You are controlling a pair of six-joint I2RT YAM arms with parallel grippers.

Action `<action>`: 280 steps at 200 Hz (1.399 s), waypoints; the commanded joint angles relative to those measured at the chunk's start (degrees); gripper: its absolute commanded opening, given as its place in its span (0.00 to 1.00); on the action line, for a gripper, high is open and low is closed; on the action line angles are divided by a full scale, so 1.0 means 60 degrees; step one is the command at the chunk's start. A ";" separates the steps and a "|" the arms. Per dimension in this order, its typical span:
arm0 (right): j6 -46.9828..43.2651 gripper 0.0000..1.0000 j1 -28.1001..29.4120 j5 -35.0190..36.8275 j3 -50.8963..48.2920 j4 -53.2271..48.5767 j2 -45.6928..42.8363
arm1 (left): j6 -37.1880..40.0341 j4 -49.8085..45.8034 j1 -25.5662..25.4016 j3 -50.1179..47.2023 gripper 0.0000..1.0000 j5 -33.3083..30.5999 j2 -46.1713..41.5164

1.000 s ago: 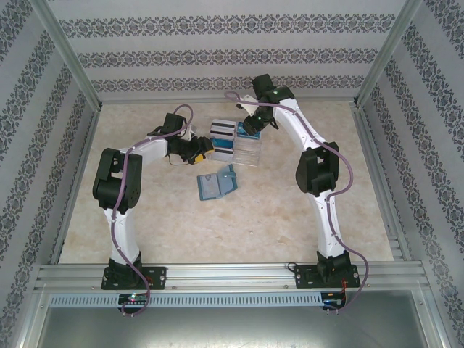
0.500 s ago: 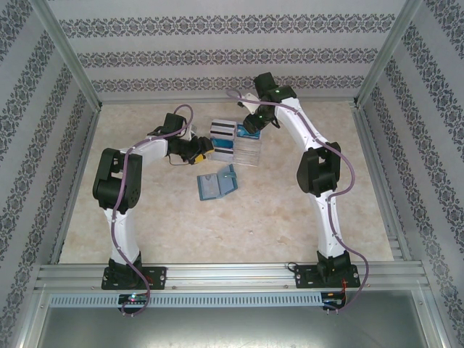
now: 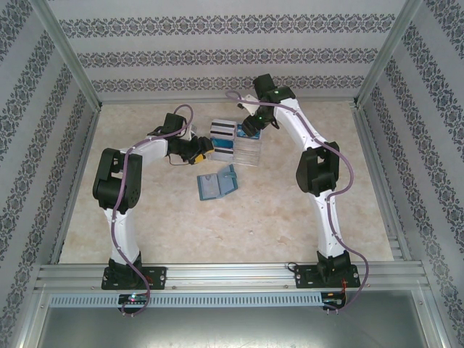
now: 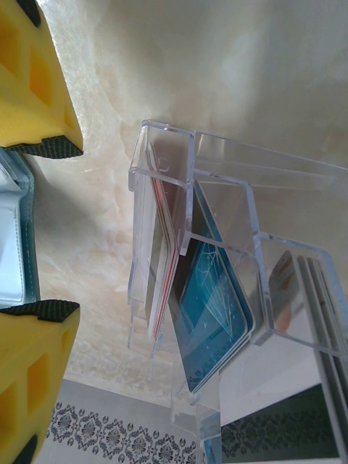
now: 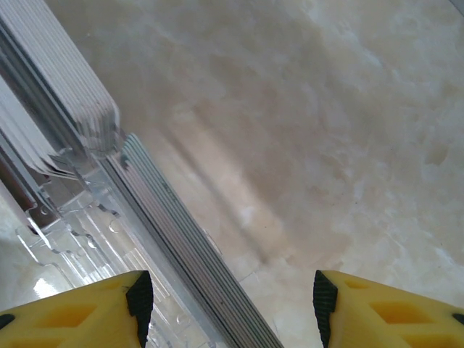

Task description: Put the credit cards into the card holder

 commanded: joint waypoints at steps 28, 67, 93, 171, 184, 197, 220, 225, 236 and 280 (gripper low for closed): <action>0.0060 0.62 0.0051 0.0404 0.0319 -0.0127 0.0284 | 0.0001 0.0081 -0.0134 -0.0052 0.56 0.0254 -0.0038; 0.0120 0.60 -0.0004 0.0729 0.0407 -0.0010 0.0162 | -0.0001 0.0081 -0.0122 -0.0038 0.56 0.0253 -0.0053; 0.0179 0.59 -0.0015 0.0735 0.0407 0.0078 -0.0019 | 0.0000 0.0081 -0.0125 -0.0009 0.56 0.0266 -0.0053; 0.0266 0.50 -0.0028 0.0369 0.0217 0.0129 -0.0286 | 0.0000 0.0038 -0.0131 0.0035 0.56 0.0274 -0.0044; 0.0277 0.50 -0.0029 0.0347 0.0216 0.0152 -0.0328 | -0.0008 0.0035 -0.0136 0.0046 0.56 0.0280 -0.0038; 0.0294 0.49 -0.0058 0.0320 0.0230 0.0174 -0.0371 | -0.0015 0.0030 -0.0127 0.0063 0.56 0.0281 -0.0025; 0.0325 0.49 -0.0098 0.0244 0.0260 0.0181 -0.0412 | -0.0017 0.0037 -0.0131 0.0108 0.56 0.0285 0.0006; 0.0332 0.49 -0.0121 0.0244 0.0260 0.0177 -0.0418 | -0.0017 0.0037 -0.0135 0.0115 0.56 0.0290 0.0006; 0.0361 0.49 -0.0132 0.0190 0.0260 0.0181 -0.0434 | -0.0019 0.0037 -0.0129 0.0122 0.56 0.0285 0.0007; 0.0369 0.44 -0.0142 0.0085 0.0260 0.0139 -0.0362 | 0.0012 -0.0018 -0.0139 0.0151 0.56 0.0308 0.0020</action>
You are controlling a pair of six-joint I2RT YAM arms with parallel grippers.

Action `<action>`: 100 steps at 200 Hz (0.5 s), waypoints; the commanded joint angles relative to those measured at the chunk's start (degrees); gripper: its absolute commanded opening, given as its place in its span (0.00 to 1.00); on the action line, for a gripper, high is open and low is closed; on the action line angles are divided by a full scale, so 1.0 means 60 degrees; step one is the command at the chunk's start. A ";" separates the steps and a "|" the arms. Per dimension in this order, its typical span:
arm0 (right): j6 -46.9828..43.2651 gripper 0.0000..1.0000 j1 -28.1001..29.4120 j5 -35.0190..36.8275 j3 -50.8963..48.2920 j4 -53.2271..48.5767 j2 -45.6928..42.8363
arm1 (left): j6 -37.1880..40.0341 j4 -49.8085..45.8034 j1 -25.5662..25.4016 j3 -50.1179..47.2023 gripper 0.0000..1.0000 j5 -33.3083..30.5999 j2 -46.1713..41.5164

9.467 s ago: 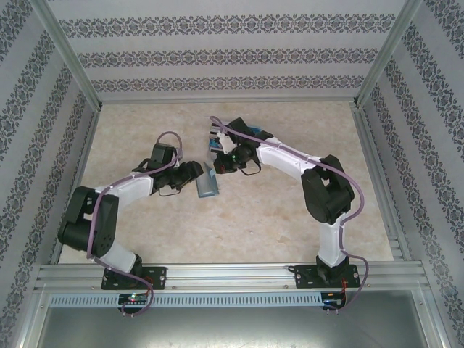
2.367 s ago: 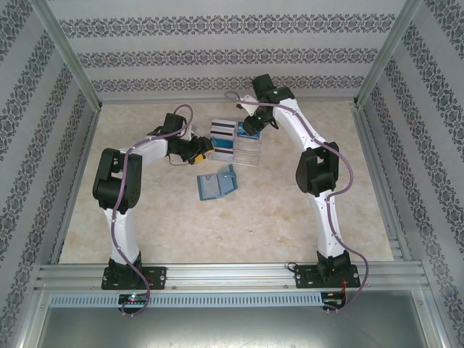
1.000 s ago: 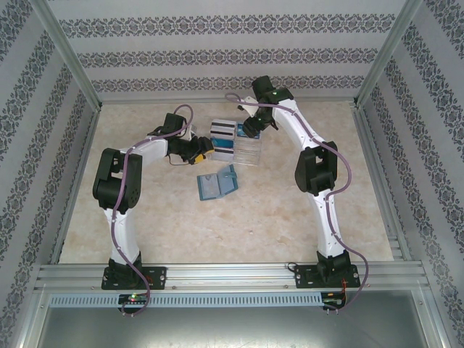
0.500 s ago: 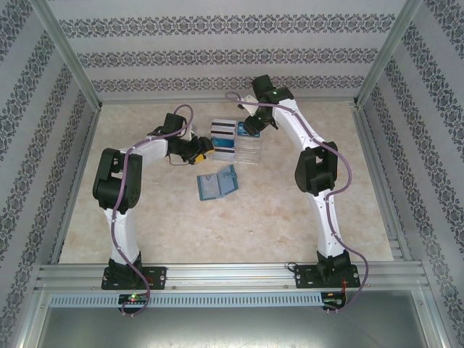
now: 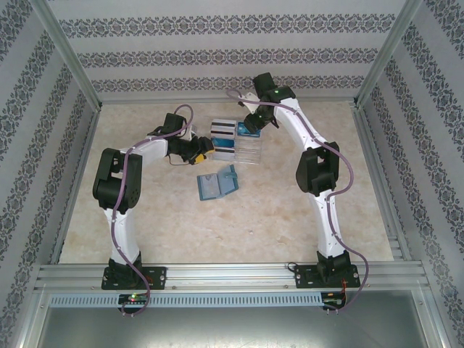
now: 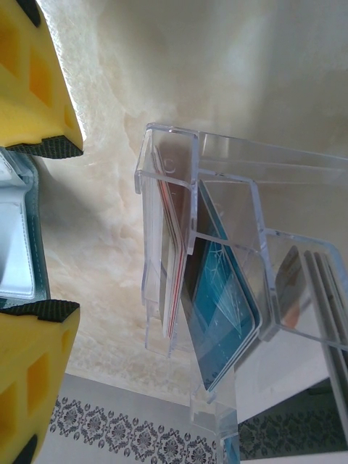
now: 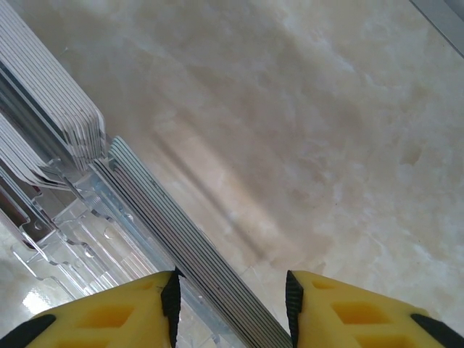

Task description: Put the credit cards into the card holder

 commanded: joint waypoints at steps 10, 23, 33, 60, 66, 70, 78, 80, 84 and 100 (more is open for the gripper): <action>0.0093 0.45 -0.0092 -0.0313 0.0111 -0.0059 -0.0342 | 0.0021 -0.0011 -0.0145 0.0138 0.56 0.0138 0.0022; 0.0056 0.53 -0.0049 -0.0324 -0.0002 -0.0004 -0.0335 | 0.0007 0.0004 -0.0145 0.0131 0.56 0.0132 0.0020; 0.0028 0.55 -0.0025 -0.0357 0.0010 -0.0047 -0.0262 | 0.0003 0.0017 -0.0138 0.0109 0.56 0.0127 0.0020; -0.0062 0.59 0.0069 -0.0256 0.0180 -0.0280 0.0070 | -0.0008 0.0050 -0.0138 0.0065 0.56 0.0157 0.0015; -0.0058 0.59 0.0087 -0.0208 0.0180 -0.0267 0.0115 | -0.0012 0.0063 -0.0144 0.0054 0.56 0.0168 0.0006; -0.0037 0.59 0.0098 -0.0209 0.0180 -0.0252 0.0150 | -0.0008 0.0063 -0.0149 0.0050 0.56 0.0163 0.0013; -0.0018 0.59 0.0095 -0.0240 0.0202 -0.0250 0.0223 | -0.0011 0.0063 -0.0148 0.0036 0.56 0.0160 0.0015; -0.0018 0.59 0.0098 -0.0247 0.0208 -0.0269 0.0238 | -0.0012 0.0063 -0.0146 0.0035 0.56 0.0166 0.0008; -0.0018 0.60 0.0117 -0.0234 0.0234 -0.0279 0.0277 | -0.0012 0.0063 -0.0145 0.0034 0.56 0.0168 0.0006; -0.0018 0.59 0.0128 -0.0113 0.0239 -0.0280 0.0346 | -0.0011 0.0070 -0.0139 0.0034 0.56 0.0175 0.0006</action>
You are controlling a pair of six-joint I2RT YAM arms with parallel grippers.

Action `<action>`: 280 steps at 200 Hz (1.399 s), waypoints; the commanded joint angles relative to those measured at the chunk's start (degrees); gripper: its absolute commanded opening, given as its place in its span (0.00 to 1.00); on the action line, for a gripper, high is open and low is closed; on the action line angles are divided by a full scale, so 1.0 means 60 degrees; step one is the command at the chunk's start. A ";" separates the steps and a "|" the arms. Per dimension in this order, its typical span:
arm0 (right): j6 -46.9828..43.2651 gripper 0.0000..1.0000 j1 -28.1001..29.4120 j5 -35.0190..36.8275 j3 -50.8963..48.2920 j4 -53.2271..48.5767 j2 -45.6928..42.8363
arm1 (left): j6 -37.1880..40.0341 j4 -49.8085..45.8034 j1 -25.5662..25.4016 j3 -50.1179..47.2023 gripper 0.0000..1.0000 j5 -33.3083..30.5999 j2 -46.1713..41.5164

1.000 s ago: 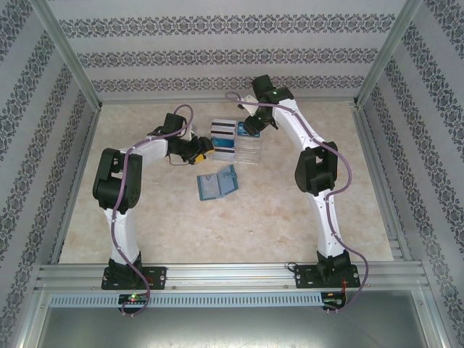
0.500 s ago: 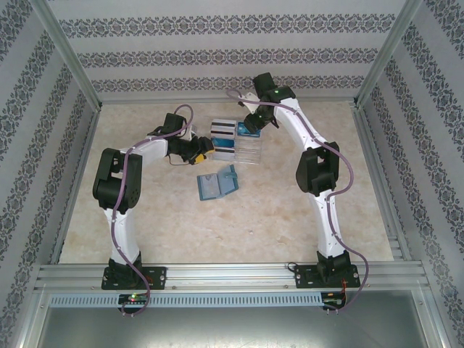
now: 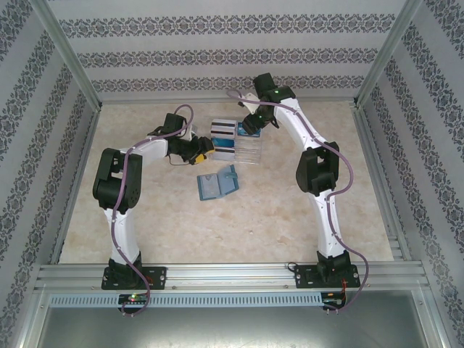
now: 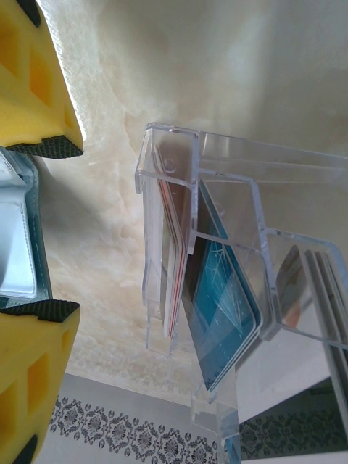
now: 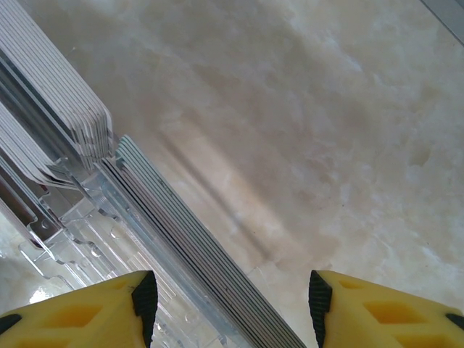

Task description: Put the credit cards into the card holder

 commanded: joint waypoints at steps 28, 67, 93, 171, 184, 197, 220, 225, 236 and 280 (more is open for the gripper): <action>0.0027 0.58 0.0112 0.0203 0.0337 -0.0221 0.0353 | -0.0028 0.0078 -0.0124 0.0035 0.56 0.0162 0.0006; 0.0150 0.53 0.0045 0.0412 0.0358 -0.0028 0.0101 | -0.0014 0.0056 -0.0120 0.0035 0.56 0.0175 0.0006; 0.0244 0.52 0.0009 0.0420 0.0327 0.0121 -0.0120 | -0.0002 0.0063 -0.0125 0.0013 0.56 0.0162 -0.0009; 0.0406 0.40 -0.0057 0.0131 0.0283 0.0182 -0.0335 | 0.0000 0.0078 -0.0130 -0.0023 0.56 0.0190 -0.0051; 0.0407 0.39 -0.0051 0.0098 0.0283 0.0176 -0.0349 | 0.0014 0.0063 -0.0136 -0.0024 0.56 0.0181 -0.0053; 0.0405 0.40 -0.0072 0.0062 0.0268 0.0174 -0.0364 | 0.0014 0.0063 -0.0125 -0.0038 0.56 0.0178 -0.0053; 0.0407 0.41 -0.0107 -0.0047 0.0225 0.0188 -0.0422 | 0.0016 0.0078 -0.0124 -0.0049 0.56 0.0179 -0.0053; 0.0421 0.41 -0.0130 -0.0082 0.0212 0.0194 -0.0436 | 0.0008 0.0078 -0.0134 -0.0053 0.56 0.0185 -0.0053; 0.0463 0.41 -0.0186 -0.0161 0.0201 0.0210 -0.0444 | 0.0000 0.0092 -0.0132 -0.0052 0.56 0.0188 -0.0038; 0.0523 0.42 -0.0303 -0.0241 0.0149 0.0219 -0.0482 | -0.0026 0.0087 -0.0131 -0.0026 0.56 0.0180 -0.0038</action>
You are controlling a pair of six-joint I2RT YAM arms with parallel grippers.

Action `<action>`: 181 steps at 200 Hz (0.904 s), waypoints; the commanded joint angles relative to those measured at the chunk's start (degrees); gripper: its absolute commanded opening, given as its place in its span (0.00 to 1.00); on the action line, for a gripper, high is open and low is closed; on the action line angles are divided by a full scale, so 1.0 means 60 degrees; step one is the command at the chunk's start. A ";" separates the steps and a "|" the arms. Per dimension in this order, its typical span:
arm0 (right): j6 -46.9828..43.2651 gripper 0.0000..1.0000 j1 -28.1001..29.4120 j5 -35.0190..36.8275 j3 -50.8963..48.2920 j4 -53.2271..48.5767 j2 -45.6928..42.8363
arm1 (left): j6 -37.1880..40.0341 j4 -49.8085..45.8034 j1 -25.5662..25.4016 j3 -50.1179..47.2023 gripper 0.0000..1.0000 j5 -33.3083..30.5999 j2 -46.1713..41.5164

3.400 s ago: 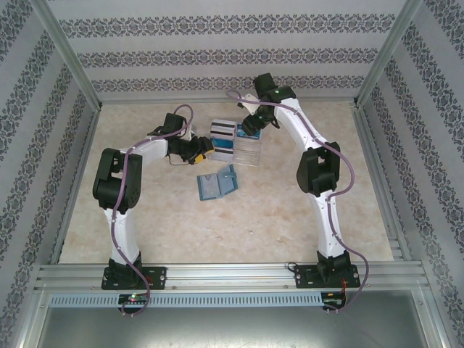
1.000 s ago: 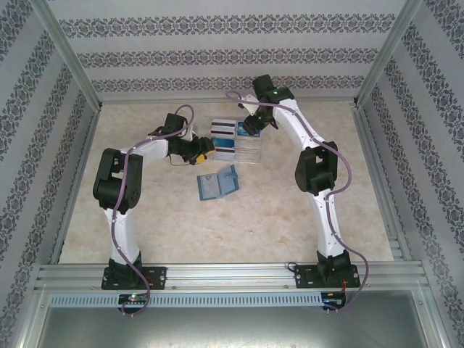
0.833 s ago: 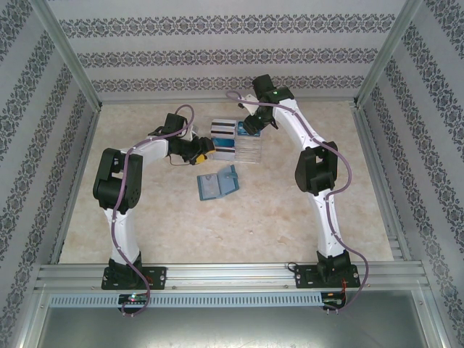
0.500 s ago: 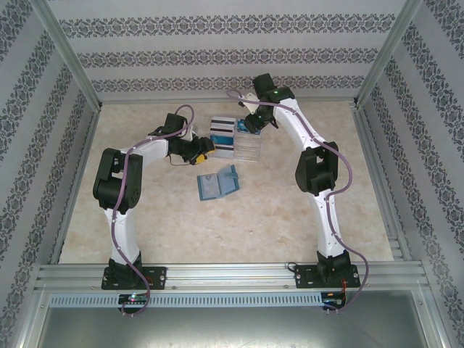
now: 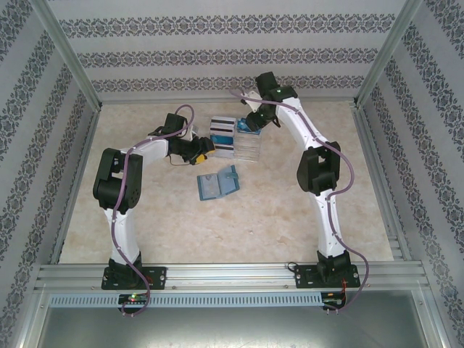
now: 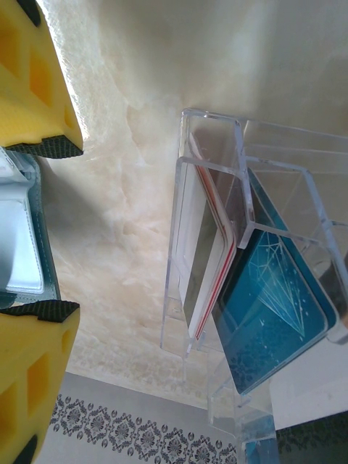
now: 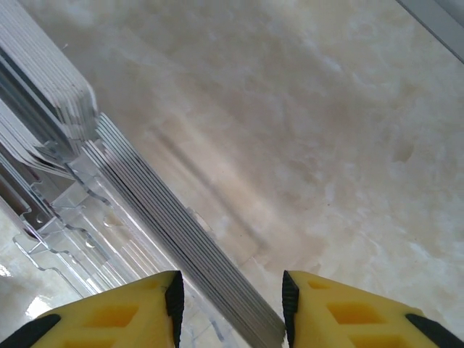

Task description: Put the credit cards into the card holder

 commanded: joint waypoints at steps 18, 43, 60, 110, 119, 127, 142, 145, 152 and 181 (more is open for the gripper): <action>0.0229 0.36 -0.0107 -0.0323 0.0089 0.0051 -0.0436 | -0.0030 0.0107 -0.0087 0.0005 0.56 0.0160 -0.0024; 0.0247 0.33 -0.0114 -0.0510 0.0104 0.0014 -0.0397 | -0.0030 0.0064 -0.0096 0.0057 0.56 0.0177 -0.0009; 0.0244 0.40 -0.0107 -0.0648 0.0082 -0.0033 -0.0382 | -0.0001 -0.0006 -0.0103 0.0092 0.56 0.0176 -0.0023; 0.0083 0.56 -0.0078 -0.0445 0.0177 -0.0283 -0.0081 | -0.0015 0.0004 -0.0109 0.0123 0.56 0.0173 0.0006; 0.0095 0.59 -0.0064 -0.0356 0.0202 -0.0283 0.0015 | -0.0028 0.0001 -0.0104 0.0150 0.56 0.0188 0.0020; 0.0086 0.60 -0.0038 -0.0221 0.0281 -0.0303 0.0141 | -0.0022 -0.0003 -0.0104 0.0166 0.56 0.0200 0.0020; 0.0082 0.60 -0.0003 -0.0055 0.0431 -0.0407 0.0329 | -0.0011 -0.0032 -0.0103 0.0207 0.56 0.0206 0.0020; 0.0082 0.60 -0.0005 -0.0066 0.0447 -0.0414 0.0358 | -0.0007 -0.0039 -0.0103 0.0210 0.56 0.0218 0.0020; 0.0093 0.60 0.0009 -0.0084 0.0455 -0.0402 0.0404 | -0.0001 -0.0051 -0.0107 0.0209 0.56 0.0213 0.0020; 0.0104 0.60 0.0041 -0.0070 0.0538 -0.0415 0.0526 | 0.0022 -0.0083 -0.0111 0.0211 0.56 0.0208 0.0035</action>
